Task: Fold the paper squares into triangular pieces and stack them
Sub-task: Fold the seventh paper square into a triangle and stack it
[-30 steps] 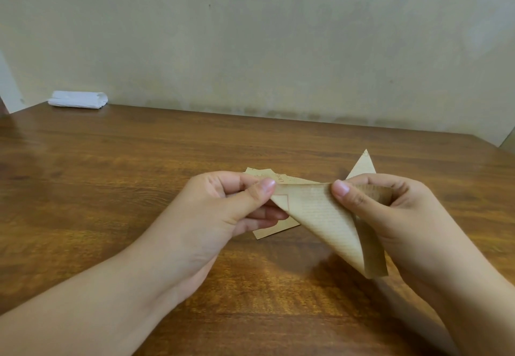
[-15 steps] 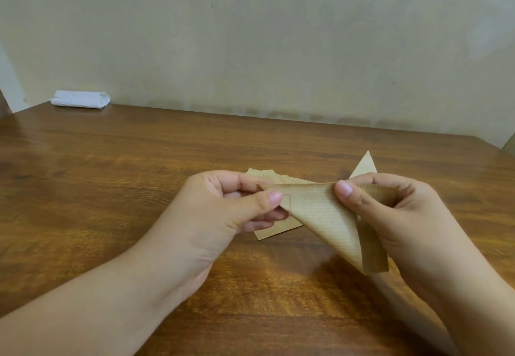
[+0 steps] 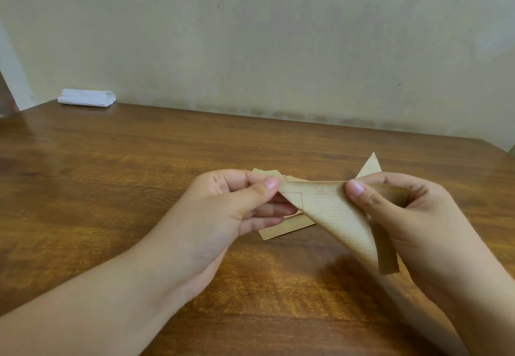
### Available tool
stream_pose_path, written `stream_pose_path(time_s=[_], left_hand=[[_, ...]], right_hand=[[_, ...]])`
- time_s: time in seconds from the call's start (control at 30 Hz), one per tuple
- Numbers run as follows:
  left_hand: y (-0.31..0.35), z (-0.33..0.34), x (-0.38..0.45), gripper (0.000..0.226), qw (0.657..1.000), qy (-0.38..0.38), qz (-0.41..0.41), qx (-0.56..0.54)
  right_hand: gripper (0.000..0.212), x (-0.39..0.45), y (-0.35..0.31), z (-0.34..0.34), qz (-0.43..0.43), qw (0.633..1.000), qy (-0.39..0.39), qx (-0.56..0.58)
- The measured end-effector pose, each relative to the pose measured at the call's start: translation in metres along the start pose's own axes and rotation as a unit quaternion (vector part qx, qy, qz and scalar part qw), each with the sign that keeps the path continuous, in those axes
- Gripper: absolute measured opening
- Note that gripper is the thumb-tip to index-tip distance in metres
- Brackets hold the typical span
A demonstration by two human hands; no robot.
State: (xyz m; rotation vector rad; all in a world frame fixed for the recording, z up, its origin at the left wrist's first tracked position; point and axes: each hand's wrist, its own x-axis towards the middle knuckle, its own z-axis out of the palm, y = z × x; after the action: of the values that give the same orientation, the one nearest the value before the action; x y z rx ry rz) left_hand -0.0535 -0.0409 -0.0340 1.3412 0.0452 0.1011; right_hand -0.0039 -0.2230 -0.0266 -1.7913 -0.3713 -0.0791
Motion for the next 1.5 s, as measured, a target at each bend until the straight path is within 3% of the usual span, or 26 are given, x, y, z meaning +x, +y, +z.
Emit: stream_pose_path(time_s=[0.17,0.47,0.73,1.0,1.33,1.5], left_hand=[[0.0013,0.0004,-0.0003,0.010,0.999,0.014,0.034,0.011],[-0.0035,0.0025,0.0011,0.029,0.982,0.021,0.139,0.125],[-0.0033,0.0044,0.0025,0.025,0.986,0.026,0.138,0.092],[-0.0035,0.0066,0.0000,0.021,0.986,0.025,0.144,0.080],[-0.0030,0.0076,0.0007,0.025,0.986,0.044,0.141,0.081],[-0.0028,0.0075,0.0003,0.021,0.986,0.044,0.142,0.072]], right_hand=[[0.031,-0.0011,-0.0010,-0.0007,0.003,1.000,-0.017,-0.002],[0.030,-0.0029,-0.0031,-0.0024,0.032,0.998,-0.056,0.007],[0.025,-0.0025,-0.0029,-0.0044,0.071,0.994,-0.057,0.059],[0.033,-0.0025,-0.0043,-0.0033,0.057,0.998,-0.021,0.019],[0.013,-0.0040,-0.0065,-0.0071,0.098,0.987,-0.099,0.080],[0.019,-0.0022,-0.0037,-0.0072,0.087,0.989,-0.093,0.070]])
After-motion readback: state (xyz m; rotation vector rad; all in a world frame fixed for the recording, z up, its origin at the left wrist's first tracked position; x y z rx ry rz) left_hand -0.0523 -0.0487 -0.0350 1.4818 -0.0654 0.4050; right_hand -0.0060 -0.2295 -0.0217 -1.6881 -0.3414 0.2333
